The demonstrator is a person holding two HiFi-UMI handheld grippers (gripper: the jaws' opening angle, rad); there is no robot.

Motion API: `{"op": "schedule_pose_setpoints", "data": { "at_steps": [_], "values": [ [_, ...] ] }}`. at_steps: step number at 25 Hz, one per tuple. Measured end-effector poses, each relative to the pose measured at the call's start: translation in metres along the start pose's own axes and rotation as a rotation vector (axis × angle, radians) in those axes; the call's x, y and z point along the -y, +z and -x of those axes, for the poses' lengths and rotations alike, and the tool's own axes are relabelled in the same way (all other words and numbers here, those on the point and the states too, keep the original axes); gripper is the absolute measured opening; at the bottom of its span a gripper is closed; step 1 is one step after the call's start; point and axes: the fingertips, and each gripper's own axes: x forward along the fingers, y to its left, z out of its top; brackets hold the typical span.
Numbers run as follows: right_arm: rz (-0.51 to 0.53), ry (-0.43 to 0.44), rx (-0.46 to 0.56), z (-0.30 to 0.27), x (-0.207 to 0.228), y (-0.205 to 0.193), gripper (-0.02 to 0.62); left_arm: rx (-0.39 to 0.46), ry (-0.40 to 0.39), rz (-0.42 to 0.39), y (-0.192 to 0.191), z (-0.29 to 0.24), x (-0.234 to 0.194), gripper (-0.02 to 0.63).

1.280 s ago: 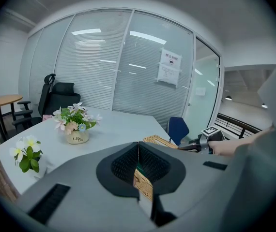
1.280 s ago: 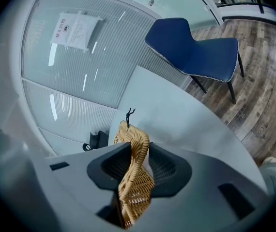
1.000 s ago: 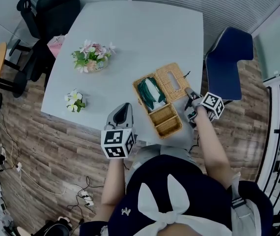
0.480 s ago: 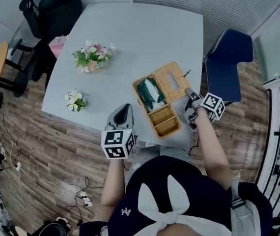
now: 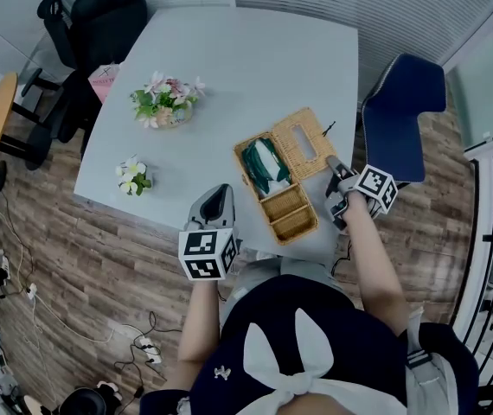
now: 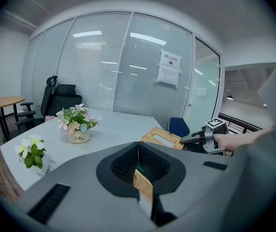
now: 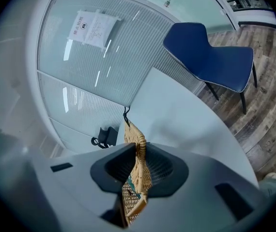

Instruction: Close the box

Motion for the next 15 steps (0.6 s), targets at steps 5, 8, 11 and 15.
{"op": "schedule_pose_setpoints", "data": {
  "at_steps": [5,8,11,15],
  "values": [
    [0.035,0.017,-0.008,0.004,-0.009,-0.002,0.051,0.002,0.001,0.004,0.000,0.000,0.001,0.022],
    [0.073,0.019,-0.014,0.005,-0.015,-0.003,0.051,0.003,0.001,0.005,0.000,0.000,0.001,0.023],
    [0.107,0.019,-0.015,0.005,-0.019,-0.004,0.049,0.004,0.002,0.005,0.000,0.000,0.001,0.023],
    [0.143,0.021,-0.015,0.007,-0.024,-0.005,0.049,0.005,0.003,0.006,-0.001,0.002,0.001,0.023]
  ]
}}
